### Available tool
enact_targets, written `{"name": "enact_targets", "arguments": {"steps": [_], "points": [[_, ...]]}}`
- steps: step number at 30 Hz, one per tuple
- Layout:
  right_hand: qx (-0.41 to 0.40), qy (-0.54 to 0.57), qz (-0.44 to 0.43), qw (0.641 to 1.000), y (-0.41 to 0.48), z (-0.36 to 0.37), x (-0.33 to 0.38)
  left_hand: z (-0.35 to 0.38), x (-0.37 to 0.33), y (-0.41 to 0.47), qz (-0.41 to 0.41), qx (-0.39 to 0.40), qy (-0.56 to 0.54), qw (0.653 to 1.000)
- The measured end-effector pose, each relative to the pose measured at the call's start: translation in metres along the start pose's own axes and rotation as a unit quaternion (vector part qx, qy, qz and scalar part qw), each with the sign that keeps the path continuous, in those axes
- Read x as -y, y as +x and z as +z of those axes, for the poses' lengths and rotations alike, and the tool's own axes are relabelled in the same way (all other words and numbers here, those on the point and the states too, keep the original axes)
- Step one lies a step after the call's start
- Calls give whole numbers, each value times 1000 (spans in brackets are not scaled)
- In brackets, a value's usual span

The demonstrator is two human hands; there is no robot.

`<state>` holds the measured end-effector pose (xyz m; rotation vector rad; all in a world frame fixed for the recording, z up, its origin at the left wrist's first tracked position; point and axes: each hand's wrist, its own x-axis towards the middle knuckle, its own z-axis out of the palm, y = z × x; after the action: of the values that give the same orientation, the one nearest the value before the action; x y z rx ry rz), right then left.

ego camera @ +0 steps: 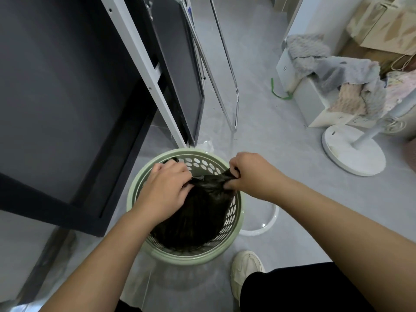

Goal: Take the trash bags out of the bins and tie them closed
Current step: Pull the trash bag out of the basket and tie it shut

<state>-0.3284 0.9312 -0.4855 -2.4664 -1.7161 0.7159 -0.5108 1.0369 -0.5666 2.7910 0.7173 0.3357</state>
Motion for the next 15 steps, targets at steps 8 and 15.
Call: {"name": "enact_targets", "arguments": {"steps": [8,15], "points": [[-42,116,-34,992,8,18,1,4,-8,1,-4,46,-32,998],[47,70,-49,995,8,16,-5,6,14,1,1,167,39,985]]}}
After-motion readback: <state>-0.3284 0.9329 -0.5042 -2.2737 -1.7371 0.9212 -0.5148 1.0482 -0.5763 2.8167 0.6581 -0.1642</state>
